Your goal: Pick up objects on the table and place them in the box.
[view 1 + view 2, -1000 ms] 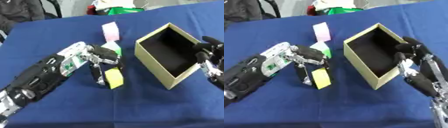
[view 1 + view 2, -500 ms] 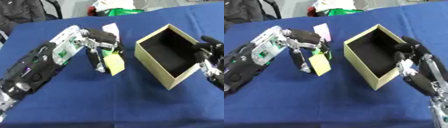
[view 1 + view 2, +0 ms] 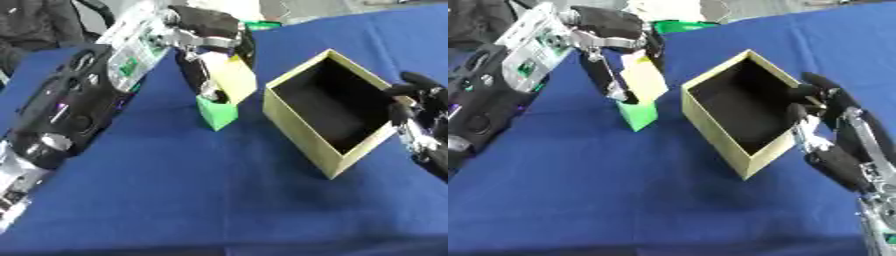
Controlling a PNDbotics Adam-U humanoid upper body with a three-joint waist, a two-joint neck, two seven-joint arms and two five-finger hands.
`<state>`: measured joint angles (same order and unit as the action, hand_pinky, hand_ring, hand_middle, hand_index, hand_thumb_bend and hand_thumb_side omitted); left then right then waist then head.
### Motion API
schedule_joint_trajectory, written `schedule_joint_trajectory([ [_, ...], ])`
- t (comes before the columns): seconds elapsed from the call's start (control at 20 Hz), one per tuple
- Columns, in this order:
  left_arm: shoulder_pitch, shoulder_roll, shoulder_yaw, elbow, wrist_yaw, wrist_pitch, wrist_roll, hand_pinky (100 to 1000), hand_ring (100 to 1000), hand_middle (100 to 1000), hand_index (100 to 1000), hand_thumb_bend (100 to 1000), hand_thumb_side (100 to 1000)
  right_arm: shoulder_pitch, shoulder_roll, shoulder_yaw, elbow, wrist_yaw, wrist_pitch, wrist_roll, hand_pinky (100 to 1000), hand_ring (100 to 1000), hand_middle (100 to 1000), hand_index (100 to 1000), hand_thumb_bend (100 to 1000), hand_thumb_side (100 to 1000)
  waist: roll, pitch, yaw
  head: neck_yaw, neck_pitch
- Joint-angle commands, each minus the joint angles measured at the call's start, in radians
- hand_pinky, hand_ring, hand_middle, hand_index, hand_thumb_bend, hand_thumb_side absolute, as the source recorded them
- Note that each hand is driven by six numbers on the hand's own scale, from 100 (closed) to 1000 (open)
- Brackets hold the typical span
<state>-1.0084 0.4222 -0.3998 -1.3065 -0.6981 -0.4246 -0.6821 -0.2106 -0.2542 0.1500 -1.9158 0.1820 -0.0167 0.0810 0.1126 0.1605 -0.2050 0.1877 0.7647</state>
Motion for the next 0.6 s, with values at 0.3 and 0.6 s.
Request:
schedule_joint_trajectory([
  [0.3,-0.076,-0.12,0.06,0.113,-0.147,-0.116,0.065,792,615,493,586,448,100,-0.015,-0.033,-0.051,-0.079,0.019,0.003,-0.141,861,1000,756,924,150,512,-0.015,-0.011,-0.055,0.033,-0.016],
  [0.6,-0.073,-0.192,0.061,0.175,-0.229,-0.137,0.125,791,637,517,615,479,123,-0.029,-0.052,-0.099,-0.084,0.034,-0.023,-0.213,865,988,756,925,146,492,-0.019,0.0,-0.091,0.05,-0.027],
])
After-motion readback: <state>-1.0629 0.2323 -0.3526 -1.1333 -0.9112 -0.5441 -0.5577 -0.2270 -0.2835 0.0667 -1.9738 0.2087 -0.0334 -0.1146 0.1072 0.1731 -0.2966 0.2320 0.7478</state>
